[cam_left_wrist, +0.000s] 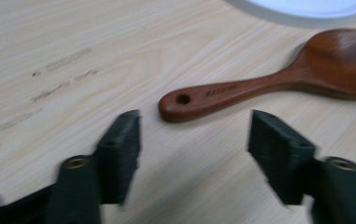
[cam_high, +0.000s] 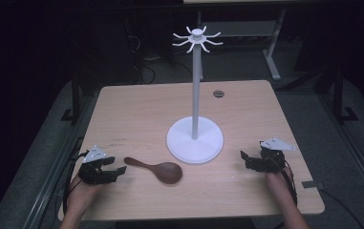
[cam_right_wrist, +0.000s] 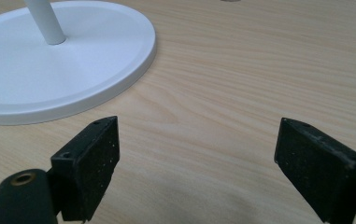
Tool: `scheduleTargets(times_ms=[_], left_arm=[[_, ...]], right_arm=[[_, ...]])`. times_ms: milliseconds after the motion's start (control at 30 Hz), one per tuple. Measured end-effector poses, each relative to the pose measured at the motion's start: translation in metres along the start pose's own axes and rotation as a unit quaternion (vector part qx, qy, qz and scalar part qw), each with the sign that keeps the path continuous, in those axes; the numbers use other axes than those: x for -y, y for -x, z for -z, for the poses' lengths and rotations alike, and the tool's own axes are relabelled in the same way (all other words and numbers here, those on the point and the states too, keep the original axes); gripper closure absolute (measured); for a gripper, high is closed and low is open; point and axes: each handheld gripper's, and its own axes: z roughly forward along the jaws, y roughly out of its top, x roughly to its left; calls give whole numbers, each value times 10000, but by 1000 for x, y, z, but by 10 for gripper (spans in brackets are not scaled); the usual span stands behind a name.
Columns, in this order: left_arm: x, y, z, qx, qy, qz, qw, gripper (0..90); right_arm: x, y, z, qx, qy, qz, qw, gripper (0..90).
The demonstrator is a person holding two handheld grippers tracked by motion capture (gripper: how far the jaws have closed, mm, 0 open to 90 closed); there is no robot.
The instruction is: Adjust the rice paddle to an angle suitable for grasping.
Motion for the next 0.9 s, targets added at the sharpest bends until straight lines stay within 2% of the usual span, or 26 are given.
scheduleTargets(times_ms=[33, 133, 167, 267, 300, 400, 600, 633, 733, 900], left_arm=[[-2, 1, 0, 48, 40, 75, 10000, 427], [-6, 2, 1, 140, 70, 107, 9998, 561], [-12, 5, 1, 253, 139, 224, 9993, 605], [-17, 6, 0, 351, 149, 236, 9990, 730], [-19, 8, -2, 431, 145, 312, 9985, 775], [-27, 14, -8, 626, 38, 264, 9977, 880], [-38, 24, -17, 769, -19, 152, 9969, 896], [-43, 26, -21, 797, -78, 36, 9968, 896], [-47, 29, -27, 854, -82, 69, 9963, 896], [-60, 38, -44, 1002, -127, -5, 9949, 896]], right_arm=[[0, 0, 0, 2, -2, -11, 10000, 136], [0, 1, -2, 14, -14, -15, 10000, 136], [0, 1, -2, 20, -26, -22, 10000, 137], [1, 1, -2, 11, -42, -33, 10000, 137], [1, 1, -3, -4, -43, -25, 10000, 136], [1, 0, -3, -33, -31, -39, 10000, 136], [0, -1, -4, -33, -46, -30, 10000, 136], [0, -1, -4, -23, -53, -21, 10000, 136], [1, 0, -4, 4, -58, -55, 10000, 137], [1, 0, -5, -3, -62, -60, 10000, 137]])
